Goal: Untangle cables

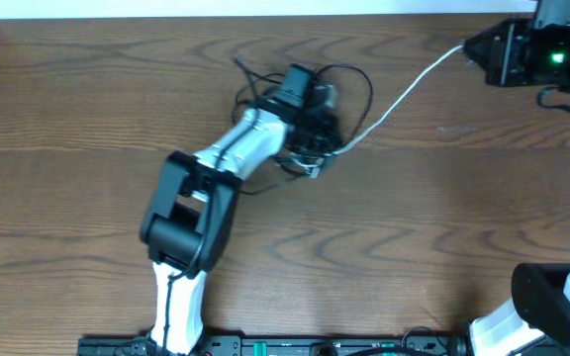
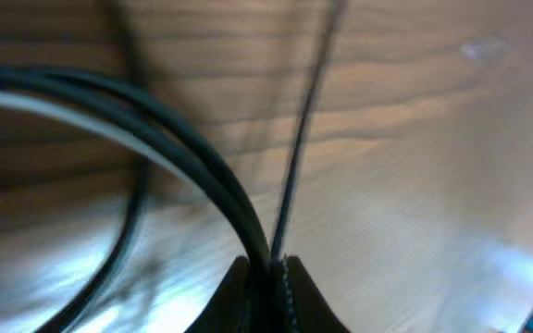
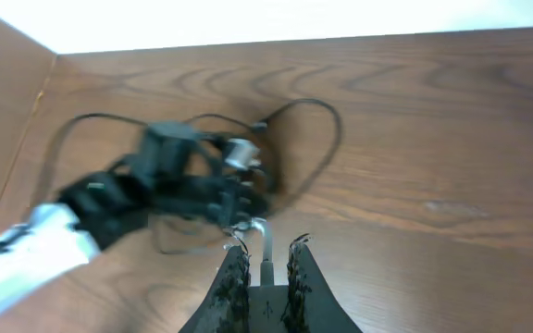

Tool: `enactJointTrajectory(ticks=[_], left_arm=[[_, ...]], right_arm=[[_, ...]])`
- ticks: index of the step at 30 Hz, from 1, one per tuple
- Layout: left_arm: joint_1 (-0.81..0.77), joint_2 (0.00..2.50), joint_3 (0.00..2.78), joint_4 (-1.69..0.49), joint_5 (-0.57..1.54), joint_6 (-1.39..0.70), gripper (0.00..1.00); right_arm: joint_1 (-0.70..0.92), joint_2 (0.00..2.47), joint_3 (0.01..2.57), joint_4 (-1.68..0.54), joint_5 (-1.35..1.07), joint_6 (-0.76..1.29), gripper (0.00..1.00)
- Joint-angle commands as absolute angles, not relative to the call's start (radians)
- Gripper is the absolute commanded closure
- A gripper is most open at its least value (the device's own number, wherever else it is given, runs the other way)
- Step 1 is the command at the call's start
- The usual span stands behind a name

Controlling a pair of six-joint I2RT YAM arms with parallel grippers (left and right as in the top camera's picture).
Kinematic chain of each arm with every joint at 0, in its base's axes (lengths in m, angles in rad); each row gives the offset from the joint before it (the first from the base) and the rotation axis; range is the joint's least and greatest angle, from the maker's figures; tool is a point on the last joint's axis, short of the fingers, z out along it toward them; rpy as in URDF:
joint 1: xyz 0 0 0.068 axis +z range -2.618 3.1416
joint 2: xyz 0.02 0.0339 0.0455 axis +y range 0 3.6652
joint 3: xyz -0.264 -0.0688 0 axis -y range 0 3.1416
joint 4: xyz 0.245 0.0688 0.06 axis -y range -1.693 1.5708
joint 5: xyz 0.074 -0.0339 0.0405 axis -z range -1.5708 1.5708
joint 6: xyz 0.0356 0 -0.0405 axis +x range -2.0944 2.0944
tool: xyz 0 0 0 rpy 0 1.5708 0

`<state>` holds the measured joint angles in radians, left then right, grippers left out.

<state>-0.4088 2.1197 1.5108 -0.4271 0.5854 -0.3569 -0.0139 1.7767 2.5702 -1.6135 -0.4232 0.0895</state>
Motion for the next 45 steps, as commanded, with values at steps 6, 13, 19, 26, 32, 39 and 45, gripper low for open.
enactJointTrajectory(ticks=[6,13,19,26,32,39,45], left_arm=[[-0.280,1.801,1.507,-0.524,0.534,-0.273,0.92],[-0.275,1.591,1.507,-0.499,0.531,-0.273,0.93],[-0.240,1.476,1.507,-0.479,0.472,-0.274,0.93],[-0.179,1.424,1.507,-0.485,0.458,-0.274,0.93],[-0.126,1.423,1.507,-0.489,0.458,-0.274,0.93],[-0.108,1.423,1.507,-0.489,0.455,-0.274,0.92],[-0.108,1.423,1.507,-0.489,0.455,-0.350,0.93]], right_arm=[[-0.102,1.781,2.571,-1.611,-0.418,0.082,0.99],[-0.129,1.820,2.571,-1.609,-0.409,0.082,0.99],[-0.221,1.878,2.571,-1.605,-0.383,0.105,0.99],[-0.383,1.962,2.571,-1.597,-0.383,0.120,0.99],[-0.506,2.053,2.571,-1.590,-0.379,0.134,0.99],[-0.536,2.171,2.571,-1.596,-0.373,0.133,0.99],[-0.486,2.228,2.571,-1.633,-0.518,-0.031,0.99]])
